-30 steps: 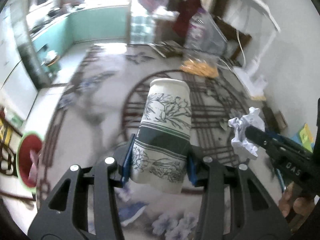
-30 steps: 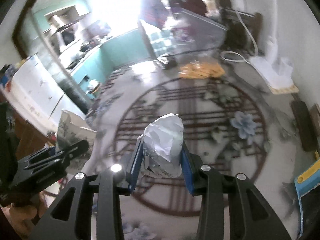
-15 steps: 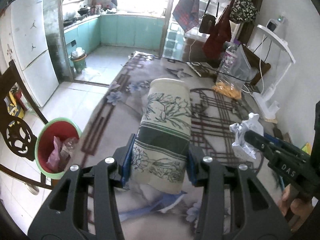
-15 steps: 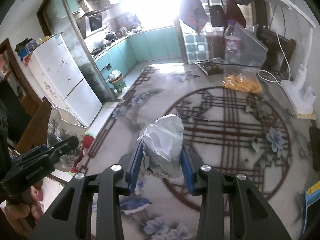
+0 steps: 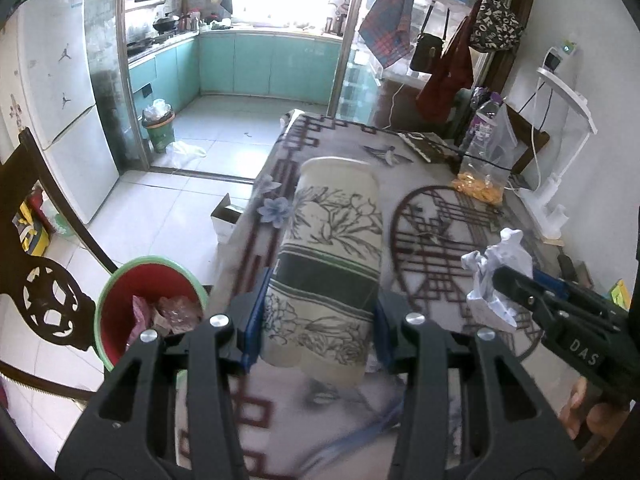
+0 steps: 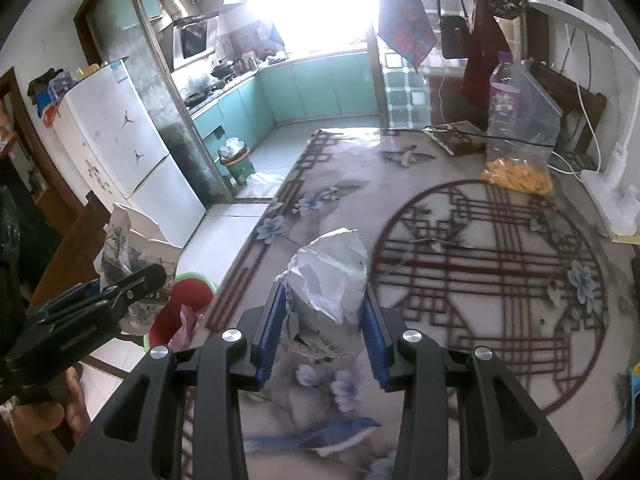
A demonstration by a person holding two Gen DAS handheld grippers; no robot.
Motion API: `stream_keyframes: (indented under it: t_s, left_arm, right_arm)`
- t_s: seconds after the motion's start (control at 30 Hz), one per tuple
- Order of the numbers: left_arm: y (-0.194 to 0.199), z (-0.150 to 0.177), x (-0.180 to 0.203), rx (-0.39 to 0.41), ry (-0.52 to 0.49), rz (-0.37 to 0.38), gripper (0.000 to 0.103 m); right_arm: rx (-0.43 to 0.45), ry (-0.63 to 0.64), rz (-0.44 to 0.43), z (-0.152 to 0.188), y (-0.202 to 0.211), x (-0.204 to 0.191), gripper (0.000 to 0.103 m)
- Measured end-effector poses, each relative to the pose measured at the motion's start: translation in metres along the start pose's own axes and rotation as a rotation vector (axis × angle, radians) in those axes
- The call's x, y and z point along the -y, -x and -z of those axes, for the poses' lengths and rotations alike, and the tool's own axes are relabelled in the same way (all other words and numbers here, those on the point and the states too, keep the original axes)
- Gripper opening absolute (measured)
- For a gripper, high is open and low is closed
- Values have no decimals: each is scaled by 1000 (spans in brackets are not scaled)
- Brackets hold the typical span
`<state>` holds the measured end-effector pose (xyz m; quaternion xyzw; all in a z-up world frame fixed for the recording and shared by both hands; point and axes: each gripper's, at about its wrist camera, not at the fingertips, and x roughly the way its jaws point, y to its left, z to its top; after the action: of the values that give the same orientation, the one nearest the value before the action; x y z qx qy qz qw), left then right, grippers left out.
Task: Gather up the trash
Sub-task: 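Lift the paper cup and white paper and carry them toward the red bucket, then hold both items over the red bucket and open both tools to drop them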
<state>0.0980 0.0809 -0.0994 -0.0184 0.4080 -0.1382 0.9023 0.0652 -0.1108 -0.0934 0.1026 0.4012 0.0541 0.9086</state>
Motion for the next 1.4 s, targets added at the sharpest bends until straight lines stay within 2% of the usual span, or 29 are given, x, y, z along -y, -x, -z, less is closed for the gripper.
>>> stream_keyframes:
  t_s: [0.3, 0.6, 1.4]
  left_arm:
    - [1, -6, -70, -3, 27, -16, 42]
    - [2, -2, -118, -14, 66, -27, 42]
    - [-10, 3, -212, -53, 164, -116, 42]
  right_arm:
    - [-24, 36, -26, -5, -32, -67, 37]
    - [-48, 85, -43, -5, -55, -119, 37]
    - [-121, 215, -96, -3, -112, -197, 37]
